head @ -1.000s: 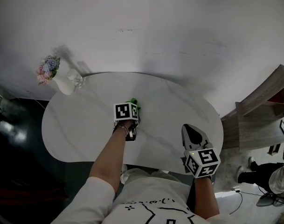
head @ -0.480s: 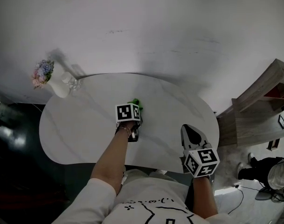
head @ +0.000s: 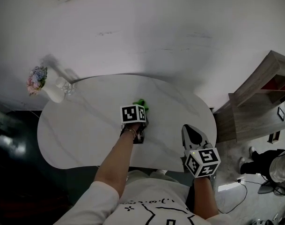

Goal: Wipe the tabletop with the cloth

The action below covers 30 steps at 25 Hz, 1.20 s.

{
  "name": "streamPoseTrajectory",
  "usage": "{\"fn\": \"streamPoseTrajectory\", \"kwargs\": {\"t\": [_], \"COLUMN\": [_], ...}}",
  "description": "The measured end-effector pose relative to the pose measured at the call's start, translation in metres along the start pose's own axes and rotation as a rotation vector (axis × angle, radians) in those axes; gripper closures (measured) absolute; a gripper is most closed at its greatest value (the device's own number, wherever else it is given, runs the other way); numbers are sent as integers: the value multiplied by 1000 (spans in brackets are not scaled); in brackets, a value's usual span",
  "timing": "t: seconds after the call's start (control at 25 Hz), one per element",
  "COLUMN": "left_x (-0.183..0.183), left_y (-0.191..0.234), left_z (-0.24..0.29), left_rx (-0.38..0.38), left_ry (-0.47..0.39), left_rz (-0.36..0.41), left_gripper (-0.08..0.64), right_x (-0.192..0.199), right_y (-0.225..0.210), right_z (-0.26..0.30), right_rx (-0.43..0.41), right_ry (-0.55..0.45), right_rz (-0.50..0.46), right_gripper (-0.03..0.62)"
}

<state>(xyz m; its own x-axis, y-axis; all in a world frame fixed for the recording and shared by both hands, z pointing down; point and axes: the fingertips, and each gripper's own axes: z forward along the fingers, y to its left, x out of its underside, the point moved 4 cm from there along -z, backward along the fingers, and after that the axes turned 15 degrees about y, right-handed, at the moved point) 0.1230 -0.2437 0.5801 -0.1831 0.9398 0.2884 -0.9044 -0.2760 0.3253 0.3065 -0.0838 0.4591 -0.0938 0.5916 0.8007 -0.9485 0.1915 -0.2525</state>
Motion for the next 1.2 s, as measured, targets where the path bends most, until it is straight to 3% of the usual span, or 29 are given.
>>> {"fn": "streamPoseTrajectory", "kwargs": {"t": [0.52, 0.72, 0.88, 1.2], "left_x": [-1, 3, 4, 9], "left_y": [-56, -81, -100, -131], "left_z": [21, 29, 37, 47], "left_rx": [67, 127, 124, 171], "left_ry": [38, 53, 65, 90], "left_rz": [64, 69, 116, 136], "left_gripper": [510, 511, 511, 511], "right_x": [7, 10, 12, 21], "right_y": [-21, -27, -33, -46], "right_z": [-13, -18, -23, -34], "right_rx": [57, 77, 92, 125], "right_ry": [-6, -8, -11, -13], "right_rz": [49, 65, 76, 106], "right_gripper": [597, 597, 597, 597]}}
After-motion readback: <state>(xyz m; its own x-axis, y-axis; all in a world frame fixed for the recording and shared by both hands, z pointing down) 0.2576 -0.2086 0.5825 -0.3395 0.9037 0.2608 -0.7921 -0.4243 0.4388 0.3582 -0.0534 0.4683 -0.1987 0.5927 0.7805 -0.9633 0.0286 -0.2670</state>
